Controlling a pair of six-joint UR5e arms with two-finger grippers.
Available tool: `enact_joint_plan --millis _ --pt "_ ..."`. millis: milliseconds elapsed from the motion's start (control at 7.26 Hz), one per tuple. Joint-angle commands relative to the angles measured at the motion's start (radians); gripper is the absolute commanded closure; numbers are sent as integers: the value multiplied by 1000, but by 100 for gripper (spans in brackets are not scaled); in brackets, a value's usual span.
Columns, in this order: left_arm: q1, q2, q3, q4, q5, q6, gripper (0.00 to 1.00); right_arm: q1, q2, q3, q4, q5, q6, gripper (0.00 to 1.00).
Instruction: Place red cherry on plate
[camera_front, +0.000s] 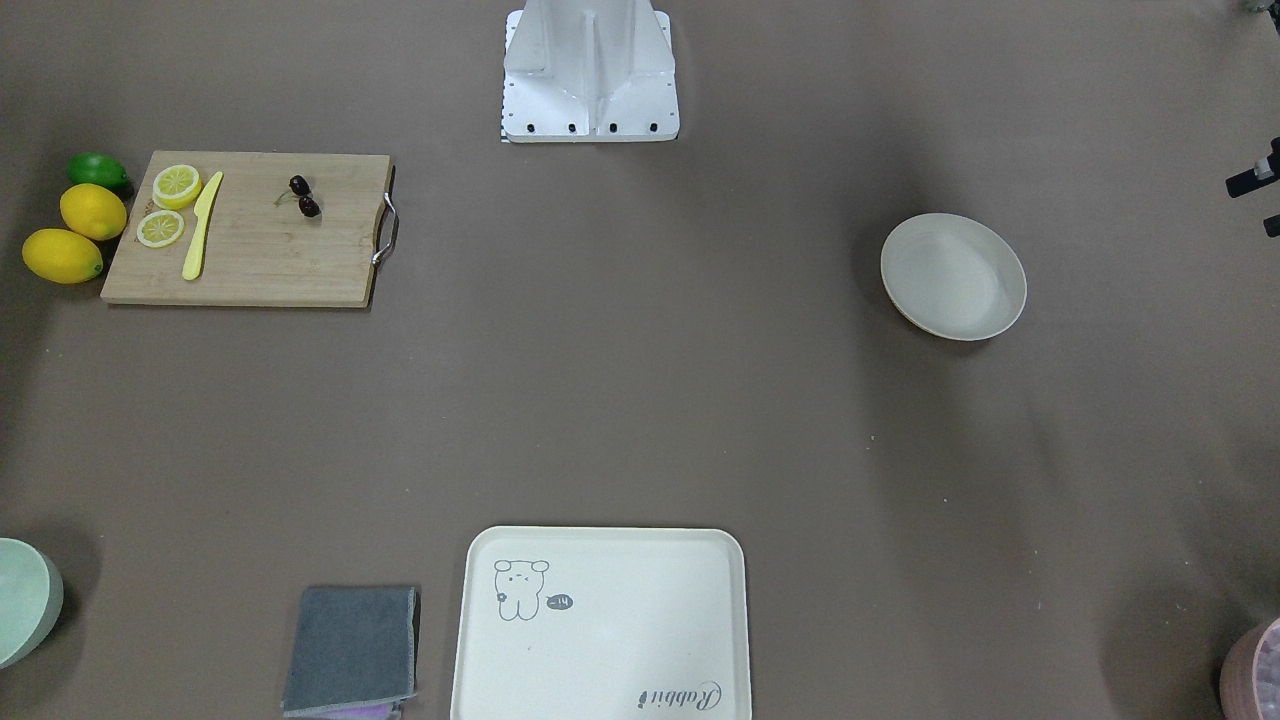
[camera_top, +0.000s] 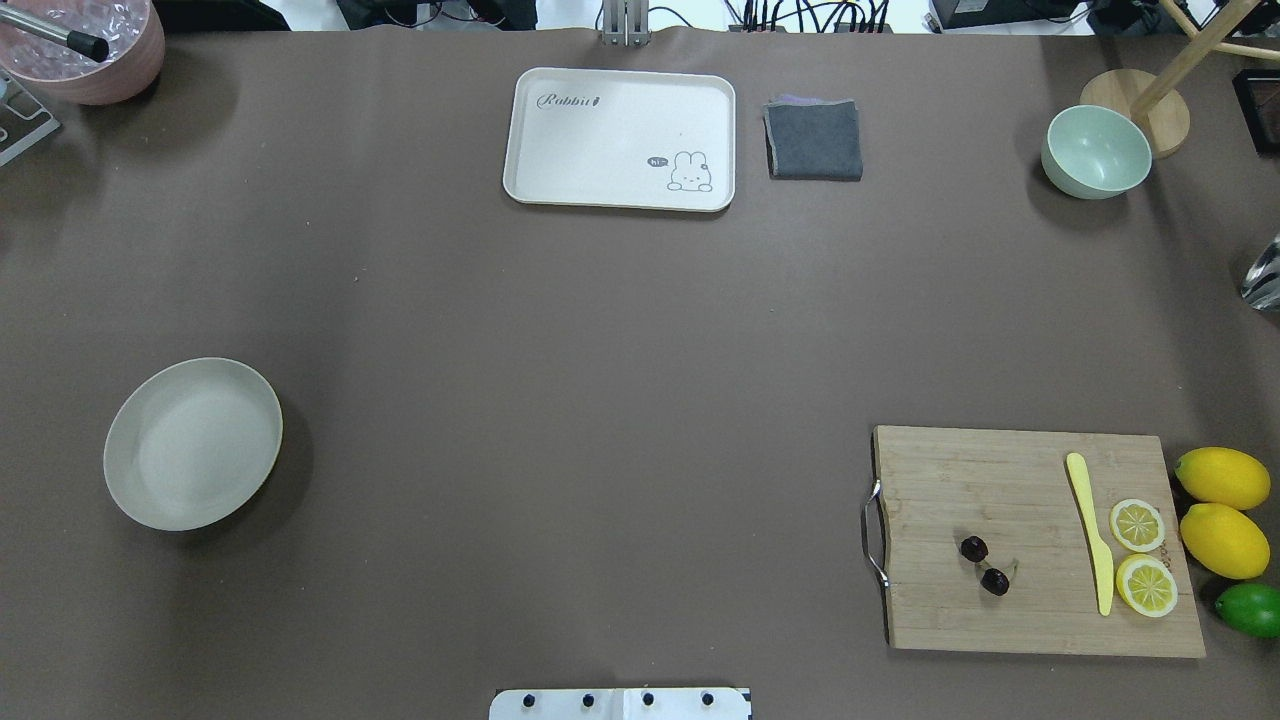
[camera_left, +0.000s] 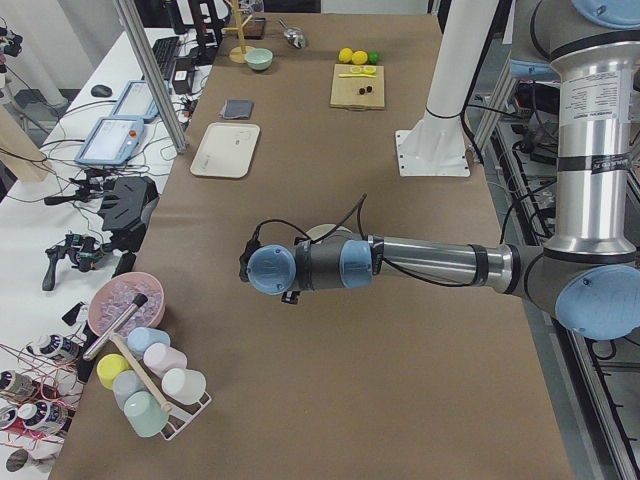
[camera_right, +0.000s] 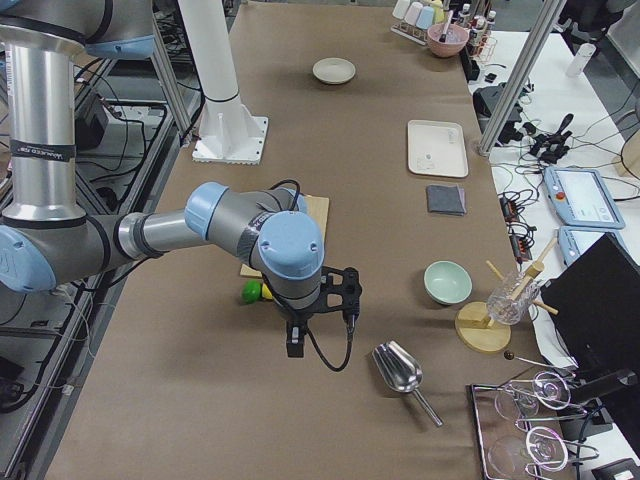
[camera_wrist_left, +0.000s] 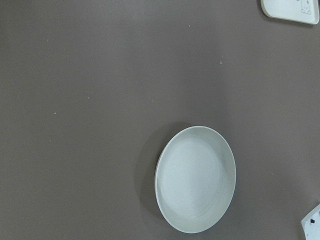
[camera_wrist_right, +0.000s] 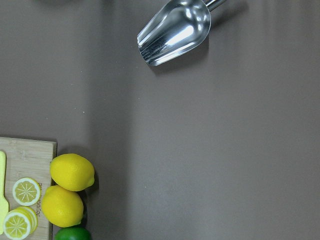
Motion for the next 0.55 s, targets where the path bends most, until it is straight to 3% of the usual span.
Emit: enact_joint_plan --millis 0,138,413 --pt "68 5 56 -312 79 -258 2 3 2 1 -6 0 0 0" --pt "105 0 153 -510 80 -362 2 5 4 2 -6 0 0 0" --pt "202 -7 231 -832 150 -640 2 5 7 1 -6 0 0 0"
